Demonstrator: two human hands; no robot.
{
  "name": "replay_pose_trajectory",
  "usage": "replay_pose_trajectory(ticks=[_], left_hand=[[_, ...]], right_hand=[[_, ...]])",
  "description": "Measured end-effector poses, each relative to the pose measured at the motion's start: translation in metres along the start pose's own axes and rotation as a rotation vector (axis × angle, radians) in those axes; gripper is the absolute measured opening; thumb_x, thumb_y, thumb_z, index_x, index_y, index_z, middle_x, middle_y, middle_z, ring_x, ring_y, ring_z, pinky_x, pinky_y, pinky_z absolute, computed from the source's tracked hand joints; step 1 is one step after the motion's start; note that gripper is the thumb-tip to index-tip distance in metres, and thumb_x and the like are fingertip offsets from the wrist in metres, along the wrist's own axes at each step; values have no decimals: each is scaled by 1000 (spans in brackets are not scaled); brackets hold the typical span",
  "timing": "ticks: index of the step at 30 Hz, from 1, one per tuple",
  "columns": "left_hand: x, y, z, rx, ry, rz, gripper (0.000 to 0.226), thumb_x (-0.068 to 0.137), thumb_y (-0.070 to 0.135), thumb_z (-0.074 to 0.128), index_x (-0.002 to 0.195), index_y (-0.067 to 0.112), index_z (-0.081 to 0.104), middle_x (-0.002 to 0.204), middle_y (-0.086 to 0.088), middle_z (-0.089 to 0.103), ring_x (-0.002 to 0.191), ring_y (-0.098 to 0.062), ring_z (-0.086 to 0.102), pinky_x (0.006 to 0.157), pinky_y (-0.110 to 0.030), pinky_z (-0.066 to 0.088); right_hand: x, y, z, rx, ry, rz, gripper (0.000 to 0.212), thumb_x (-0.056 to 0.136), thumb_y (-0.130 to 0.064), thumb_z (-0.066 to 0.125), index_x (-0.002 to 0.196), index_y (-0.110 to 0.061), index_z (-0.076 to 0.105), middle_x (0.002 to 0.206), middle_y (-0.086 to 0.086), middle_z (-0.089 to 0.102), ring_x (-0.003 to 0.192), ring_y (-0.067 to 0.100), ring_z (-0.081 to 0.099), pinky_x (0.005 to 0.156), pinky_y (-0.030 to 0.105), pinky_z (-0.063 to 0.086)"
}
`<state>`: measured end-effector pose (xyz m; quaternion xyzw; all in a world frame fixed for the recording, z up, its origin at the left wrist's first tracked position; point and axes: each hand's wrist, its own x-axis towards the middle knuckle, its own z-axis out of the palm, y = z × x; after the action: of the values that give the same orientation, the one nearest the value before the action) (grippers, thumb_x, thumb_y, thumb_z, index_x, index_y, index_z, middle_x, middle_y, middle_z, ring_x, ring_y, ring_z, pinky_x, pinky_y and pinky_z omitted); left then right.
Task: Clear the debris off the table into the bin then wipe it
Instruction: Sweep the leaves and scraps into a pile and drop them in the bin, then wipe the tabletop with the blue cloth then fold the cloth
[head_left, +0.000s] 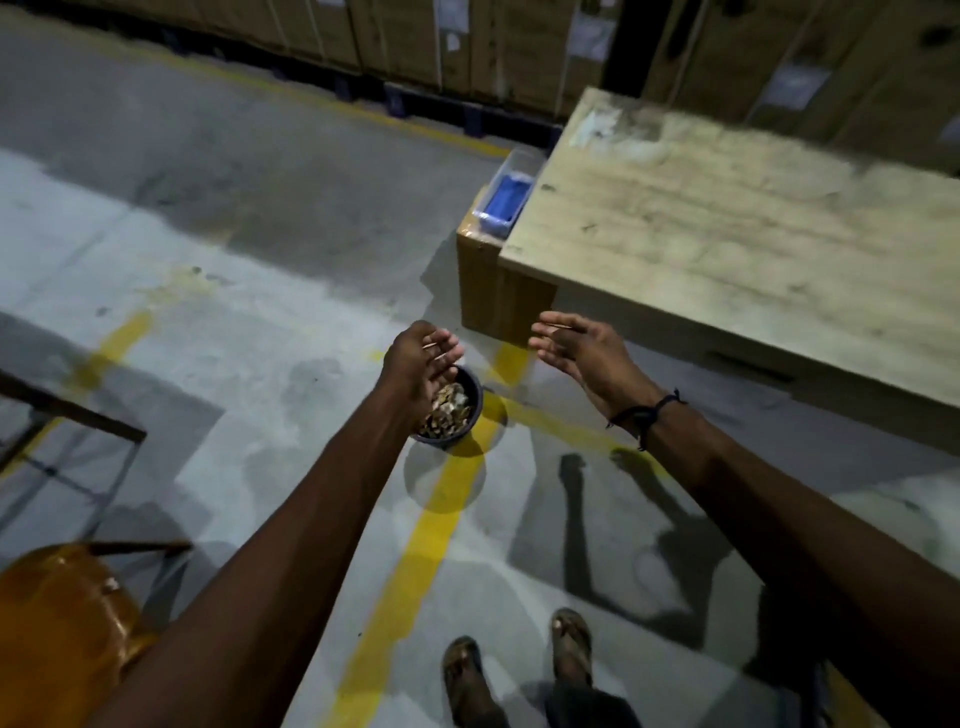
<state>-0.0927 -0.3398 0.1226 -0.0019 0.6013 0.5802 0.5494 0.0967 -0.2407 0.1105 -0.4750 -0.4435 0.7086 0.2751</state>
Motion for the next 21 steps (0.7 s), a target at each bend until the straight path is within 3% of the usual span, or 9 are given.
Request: replay_pose_trajectory(ticks=[4,9,15,21], left_hand=[[-42,26,44,12,-52,4,25,106,23,45,86,15,58,91,-2,65,84,-15,64,72,-27,45],[-74,40,109,45,-139,7,23,106,23,47,89,16,60,90,-1,67,82,-14,63,72,-26,46],[-79,52,212,51,-218,20,22,103,18,48,85,15,61,72,3,72,79,-14,64,65,-25,43],[-56,52,307,62,-322,15,18,99,20,50,86,17,62,89,2,68,82,-13,65,70,-26,45]], right_hand=[[-42,-49,-40,71,95,-46,21,106,0,53,124,-2,62,117,14,70,97,20,73,91,28,60],[-75,-98,-99,174,248,-130,21,104,1,56,124,1,63,123,22,69,93,21,73,79,21,62],[-85,-150,-183,242,376,-213,21,103,0,57,123,0,64,124,23,69,88,15,77,76,21,60],[-78,-190,-262,289,469,-267,29,104,2,55,132,7,59,120,19,68,94,21,72,82,23,61]])
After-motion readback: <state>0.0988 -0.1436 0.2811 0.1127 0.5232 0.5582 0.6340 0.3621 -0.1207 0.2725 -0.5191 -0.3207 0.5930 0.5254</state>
